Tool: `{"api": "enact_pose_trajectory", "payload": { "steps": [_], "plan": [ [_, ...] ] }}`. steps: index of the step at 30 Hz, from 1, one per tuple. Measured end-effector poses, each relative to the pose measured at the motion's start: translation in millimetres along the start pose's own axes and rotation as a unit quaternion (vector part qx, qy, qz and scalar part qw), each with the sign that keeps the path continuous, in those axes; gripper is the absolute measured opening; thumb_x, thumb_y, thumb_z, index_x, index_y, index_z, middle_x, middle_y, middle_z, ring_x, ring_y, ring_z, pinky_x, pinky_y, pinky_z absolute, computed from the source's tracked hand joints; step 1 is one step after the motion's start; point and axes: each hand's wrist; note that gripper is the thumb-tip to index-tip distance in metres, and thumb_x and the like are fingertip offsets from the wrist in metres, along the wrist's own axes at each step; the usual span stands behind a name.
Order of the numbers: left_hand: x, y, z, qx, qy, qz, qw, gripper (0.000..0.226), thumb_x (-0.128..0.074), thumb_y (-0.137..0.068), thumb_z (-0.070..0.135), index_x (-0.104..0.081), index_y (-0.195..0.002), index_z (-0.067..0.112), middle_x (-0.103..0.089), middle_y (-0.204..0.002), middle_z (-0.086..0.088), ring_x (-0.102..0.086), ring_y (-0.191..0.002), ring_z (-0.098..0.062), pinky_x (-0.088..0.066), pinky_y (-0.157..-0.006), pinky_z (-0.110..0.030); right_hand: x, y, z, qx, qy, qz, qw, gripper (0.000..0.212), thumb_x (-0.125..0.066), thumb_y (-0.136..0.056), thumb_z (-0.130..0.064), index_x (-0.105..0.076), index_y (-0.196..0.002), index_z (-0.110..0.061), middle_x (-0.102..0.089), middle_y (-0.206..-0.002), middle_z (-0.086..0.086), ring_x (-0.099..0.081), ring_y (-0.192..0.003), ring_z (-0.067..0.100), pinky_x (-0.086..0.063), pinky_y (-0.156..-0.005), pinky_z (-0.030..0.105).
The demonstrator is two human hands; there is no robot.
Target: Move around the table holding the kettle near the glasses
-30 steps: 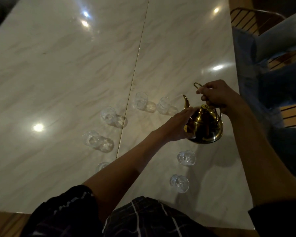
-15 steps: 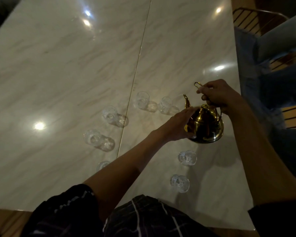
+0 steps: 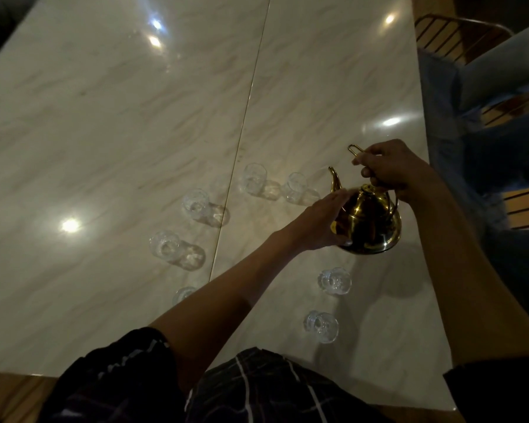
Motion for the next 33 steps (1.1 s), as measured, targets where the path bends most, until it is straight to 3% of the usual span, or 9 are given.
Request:
{"api": "enact_pose_trajectory", "payload": {
  "steps": [24,33],
  "plan": [
    [0.3,2.3,-9.0,0.022,-0.018,0.002,1.000,0.100,-0.089,-0.069,0.014,-0.034,-0.154,0.010,-0.052,-0.142,-0.012,-0.054,-0.125,-0.028,-0.053,-0.099,-0.051,-9.4,-1.9,9.1,-0.003,-0.039,0.005,0.999,0.024,-0.056,-0.097,-0.017,-0.068,-0.111,-0.002,-0.059,-0.077,0.009,-0.046,-0.055,0.012,-0.039,-0.050,0.024],
    [2.2,1.6,-22.1,0.055,-0.053,-0.019,0.997,0.104,-0.090,-0.069,0.017,-0.031,-0.155,0.014,-0.045,-0.151,-0.013,-0.047,-0.135,-0.031,-0.049,-0.106,-0.050,-19.7,-4.2,17.9,-0.011,-0.073,0.015,0.997,0.023,-0.056,-0.097,-0.017,-0.068,-0.110,-0.003,-0.057,-0.075,0.007,-0.043,-0.052,0.010,-0.036,-0.046,0.023]
  ]
}}
Point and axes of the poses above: each hand's wrist, its own y-axis away from the middle knuckle, its own x-axis out of the back of the hand, z = x × y
